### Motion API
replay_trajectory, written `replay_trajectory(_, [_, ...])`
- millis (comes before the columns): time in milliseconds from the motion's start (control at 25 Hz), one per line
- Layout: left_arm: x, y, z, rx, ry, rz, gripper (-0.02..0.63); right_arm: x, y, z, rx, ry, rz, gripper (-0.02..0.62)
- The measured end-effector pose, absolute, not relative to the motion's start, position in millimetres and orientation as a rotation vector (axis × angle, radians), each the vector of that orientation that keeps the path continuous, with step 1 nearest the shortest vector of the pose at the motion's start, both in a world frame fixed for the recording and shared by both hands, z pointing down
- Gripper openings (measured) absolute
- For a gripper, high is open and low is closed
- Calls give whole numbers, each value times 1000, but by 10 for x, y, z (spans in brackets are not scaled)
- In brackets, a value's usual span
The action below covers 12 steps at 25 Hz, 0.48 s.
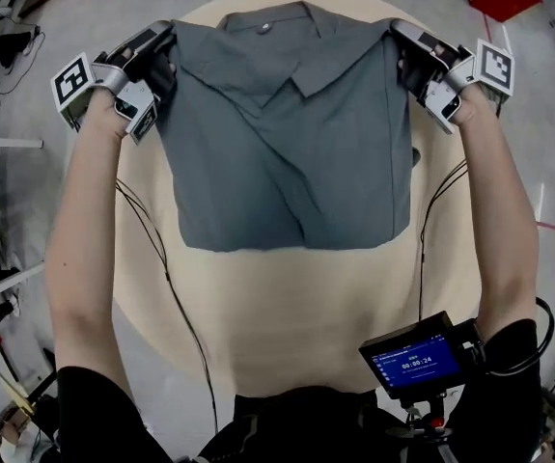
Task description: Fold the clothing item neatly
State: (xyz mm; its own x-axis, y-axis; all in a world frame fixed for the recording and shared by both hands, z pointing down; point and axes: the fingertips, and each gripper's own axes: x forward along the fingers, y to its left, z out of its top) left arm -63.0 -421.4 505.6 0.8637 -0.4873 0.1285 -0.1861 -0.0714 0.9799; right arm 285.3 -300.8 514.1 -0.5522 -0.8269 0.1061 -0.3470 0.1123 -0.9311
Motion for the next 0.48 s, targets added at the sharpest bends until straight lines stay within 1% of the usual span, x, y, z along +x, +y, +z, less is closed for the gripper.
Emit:
replay_trajectory(120, [-828, -4517, 5633, 1542, -764, -290, 23, 3358, -3050, 5564, -1213, 1770, -1427, 28])
replay_trajectory(200, [-970, -4622, 5874, 1497, -813, -292, 25, 3482, -3089, 5793, -1241, 1721, -1454, 28])
replay_trajectory(360, [-1055, -4734, 5888, 1450, -771, -341, 25, 3537, -3194, 5858, -1243, 1676, -1479, 28])
replay_trajectory(480, [-1067, -4675, 5800, 1542, -745, -257, 27, 3624, -3225, 5862, -1297, 1644, -1477, 29])
